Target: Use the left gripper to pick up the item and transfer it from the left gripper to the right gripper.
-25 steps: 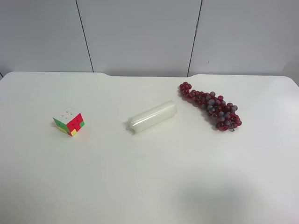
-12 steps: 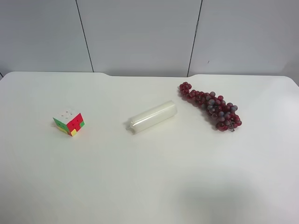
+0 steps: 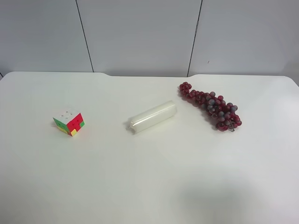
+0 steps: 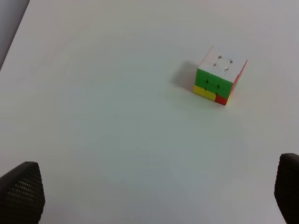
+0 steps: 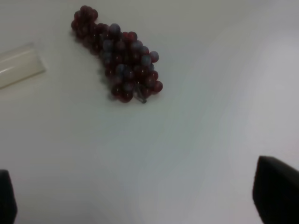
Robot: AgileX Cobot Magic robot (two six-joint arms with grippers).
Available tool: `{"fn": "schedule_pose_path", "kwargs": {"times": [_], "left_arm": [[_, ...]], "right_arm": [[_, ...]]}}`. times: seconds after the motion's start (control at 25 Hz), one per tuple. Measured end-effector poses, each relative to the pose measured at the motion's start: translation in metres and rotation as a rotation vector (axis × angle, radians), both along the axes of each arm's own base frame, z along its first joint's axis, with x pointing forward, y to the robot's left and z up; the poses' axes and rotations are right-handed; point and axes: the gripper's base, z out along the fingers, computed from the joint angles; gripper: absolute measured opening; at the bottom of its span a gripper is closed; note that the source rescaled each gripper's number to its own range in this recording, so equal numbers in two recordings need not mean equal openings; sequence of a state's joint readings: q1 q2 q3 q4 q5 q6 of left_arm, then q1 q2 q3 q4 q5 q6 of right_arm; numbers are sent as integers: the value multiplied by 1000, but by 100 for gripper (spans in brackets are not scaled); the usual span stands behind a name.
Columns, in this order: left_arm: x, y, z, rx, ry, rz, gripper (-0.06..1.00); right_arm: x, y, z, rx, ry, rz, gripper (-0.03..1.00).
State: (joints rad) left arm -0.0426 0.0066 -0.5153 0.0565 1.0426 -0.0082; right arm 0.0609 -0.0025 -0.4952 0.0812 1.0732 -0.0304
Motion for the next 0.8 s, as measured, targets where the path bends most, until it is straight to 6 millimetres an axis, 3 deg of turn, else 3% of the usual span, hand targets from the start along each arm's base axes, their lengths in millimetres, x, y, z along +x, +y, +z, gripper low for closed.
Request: {"fn": "schedule_pose_path", "kwargs": {"times": [0.2,0.48,0.8], "left_arm": [[22,-1,29,92,55,-50,100],[109,-14,47,148,349,-211,100],[208,-61,9,265,566,-437,100]], "right_arm": [[0,0,0,0,0,0,100],[0,0,0,0,0,0,100],[0,0,0,0,0,0,100]]}}
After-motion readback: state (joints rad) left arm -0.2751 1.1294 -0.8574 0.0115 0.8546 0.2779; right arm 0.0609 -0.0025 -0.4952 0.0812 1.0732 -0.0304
